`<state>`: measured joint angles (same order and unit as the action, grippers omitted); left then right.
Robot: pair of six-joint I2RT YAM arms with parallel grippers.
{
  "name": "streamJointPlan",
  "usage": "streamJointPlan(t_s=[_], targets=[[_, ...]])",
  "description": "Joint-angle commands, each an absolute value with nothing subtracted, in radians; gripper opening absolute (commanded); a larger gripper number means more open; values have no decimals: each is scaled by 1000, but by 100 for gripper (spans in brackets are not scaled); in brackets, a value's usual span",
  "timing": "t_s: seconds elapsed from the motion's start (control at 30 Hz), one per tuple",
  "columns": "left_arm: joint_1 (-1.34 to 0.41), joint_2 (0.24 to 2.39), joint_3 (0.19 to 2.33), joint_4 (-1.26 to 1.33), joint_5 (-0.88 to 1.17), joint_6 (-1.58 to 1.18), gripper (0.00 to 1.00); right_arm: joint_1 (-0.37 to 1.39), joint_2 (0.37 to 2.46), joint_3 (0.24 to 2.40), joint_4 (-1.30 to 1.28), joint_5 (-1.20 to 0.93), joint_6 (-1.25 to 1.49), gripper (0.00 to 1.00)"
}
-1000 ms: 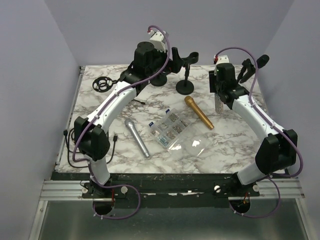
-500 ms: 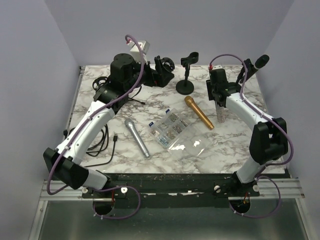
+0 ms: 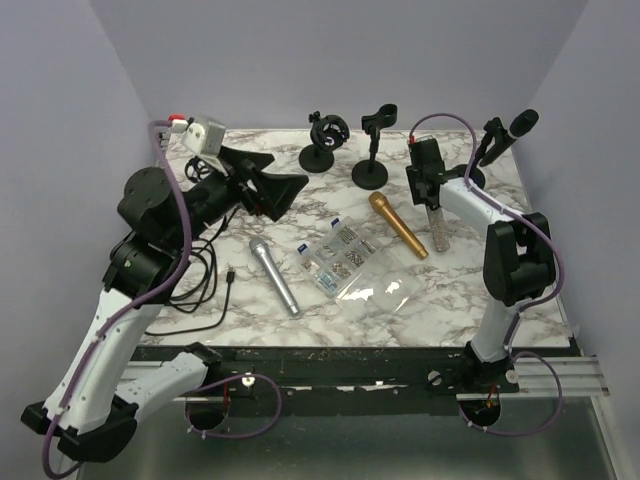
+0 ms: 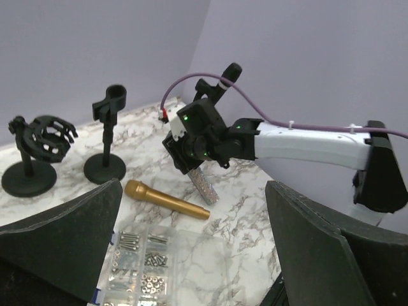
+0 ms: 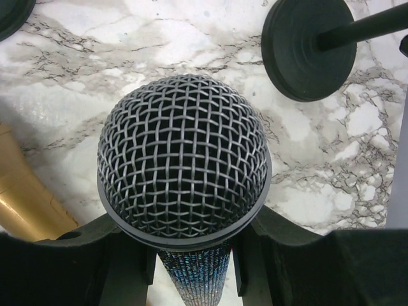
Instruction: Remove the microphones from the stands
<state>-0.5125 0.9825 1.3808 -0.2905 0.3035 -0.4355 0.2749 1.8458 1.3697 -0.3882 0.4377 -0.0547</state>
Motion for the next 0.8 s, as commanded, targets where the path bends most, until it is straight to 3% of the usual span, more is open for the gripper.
streamJointPlan(t_s=[0.0,0.57,0.77], targets=[[-509,888,1338,-331,323,-354,99,270,1899,1408,-428,431,-63,1],[-508,754,1286,-320,374,-345,99,268,2019,1459,-481,122,-33,4],[-506,773,1261,-284,420,-376,99,268,2035,1451,-473,108,-28,17]])
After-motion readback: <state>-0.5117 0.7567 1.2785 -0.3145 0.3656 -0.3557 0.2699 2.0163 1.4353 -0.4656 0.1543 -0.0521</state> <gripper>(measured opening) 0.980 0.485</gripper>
